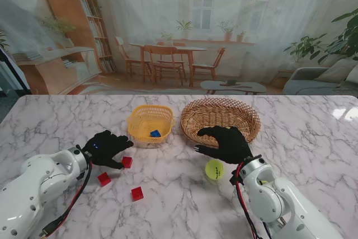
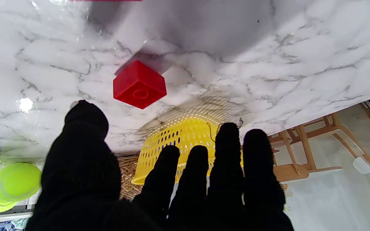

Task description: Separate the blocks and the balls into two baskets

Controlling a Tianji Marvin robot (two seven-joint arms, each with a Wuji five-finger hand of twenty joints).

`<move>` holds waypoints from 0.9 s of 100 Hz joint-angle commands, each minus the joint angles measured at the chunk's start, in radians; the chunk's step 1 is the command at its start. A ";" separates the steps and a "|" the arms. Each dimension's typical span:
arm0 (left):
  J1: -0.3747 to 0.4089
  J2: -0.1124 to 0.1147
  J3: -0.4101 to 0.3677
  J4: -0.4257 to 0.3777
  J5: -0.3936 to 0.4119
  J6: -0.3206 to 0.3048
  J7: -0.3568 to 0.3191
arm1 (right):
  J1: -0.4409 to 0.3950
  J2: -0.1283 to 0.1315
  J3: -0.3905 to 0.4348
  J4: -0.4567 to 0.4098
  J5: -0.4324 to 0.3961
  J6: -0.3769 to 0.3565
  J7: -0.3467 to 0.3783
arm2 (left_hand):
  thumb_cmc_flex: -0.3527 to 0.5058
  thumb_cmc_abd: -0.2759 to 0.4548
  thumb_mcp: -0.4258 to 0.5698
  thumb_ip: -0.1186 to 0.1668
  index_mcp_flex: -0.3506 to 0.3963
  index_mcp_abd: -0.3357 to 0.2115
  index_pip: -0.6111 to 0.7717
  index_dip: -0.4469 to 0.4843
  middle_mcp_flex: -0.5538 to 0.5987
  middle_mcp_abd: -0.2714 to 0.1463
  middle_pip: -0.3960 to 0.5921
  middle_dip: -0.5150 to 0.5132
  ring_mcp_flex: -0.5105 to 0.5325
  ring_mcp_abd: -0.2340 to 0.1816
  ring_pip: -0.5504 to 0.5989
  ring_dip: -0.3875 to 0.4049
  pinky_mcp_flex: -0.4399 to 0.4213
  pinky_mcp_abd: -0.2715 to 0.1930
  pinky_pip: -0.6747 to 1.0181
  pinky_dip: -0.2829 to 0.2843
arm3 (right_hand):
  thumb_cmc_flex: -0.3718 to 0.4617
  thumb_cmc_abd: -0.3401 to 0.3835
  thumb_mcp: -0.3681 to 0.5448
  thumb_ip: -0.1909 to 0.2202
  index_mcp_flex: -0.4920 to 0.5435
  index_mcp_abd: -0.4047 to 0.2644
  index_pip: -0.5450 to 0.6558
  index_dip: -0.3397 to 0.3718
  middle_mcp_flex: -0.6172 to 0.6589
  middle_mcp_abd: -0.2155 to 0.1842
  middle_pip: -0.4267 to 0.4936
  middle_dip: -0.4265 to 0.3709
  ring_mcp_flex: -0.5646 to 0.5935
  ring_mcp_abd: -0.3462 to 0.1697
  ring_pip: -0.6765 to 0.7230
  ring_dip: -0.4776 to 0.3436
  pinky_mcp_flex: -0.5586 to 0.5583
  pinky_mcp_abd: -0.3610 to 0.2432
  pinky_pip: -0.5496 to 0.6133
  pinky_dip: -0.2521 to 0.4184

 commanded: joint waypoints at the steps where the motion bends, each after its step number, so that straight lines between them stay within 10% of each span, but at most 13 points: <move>1: -0.010 0.002 0.013 0.030 -0.004 0.006 -0.009 | 0.000 0.000 -0.002 0.004 0.000 0.006 0.002 | -0.014 -0.024 0.006 -0.009 -0.003 0.038 0.016 0.005 -0.017 0.009 0.037 0.034 0.022 -0.009 0.039 0.035 0.010 -0.008 0.006 0.031 | 0.027 0.031 -0.015 0.020 -0.029 0.016 -0.014 -0.009 -0.034 0.002 0.014 0.005 0.004 0.005 -0.009 0.009 -0.017 0.018 -0.006 -0.002; 90: -0.118 0.007 0.172 0.182 -0.042 0.086 0.022 | 0.007 0.001 -0.008 0.008 -0.001 0.018 0.009 | 0.092 -0.032 0.088 0.016 -0.038 -0.014 0.317 0.261 0.039 -0.068 0.263 0.238 0.088 -0.058 0.114 0.133 0.067 -0.051 0.069 0.037 | 0.028 0.031 -0.015 0.020 -0.027 0.017 -0.013 -0.009 -0.035 0.000 0.014 0.006 0.004 0.005 -0.009 0.009 -0.018 0.018 -0.007 -0.002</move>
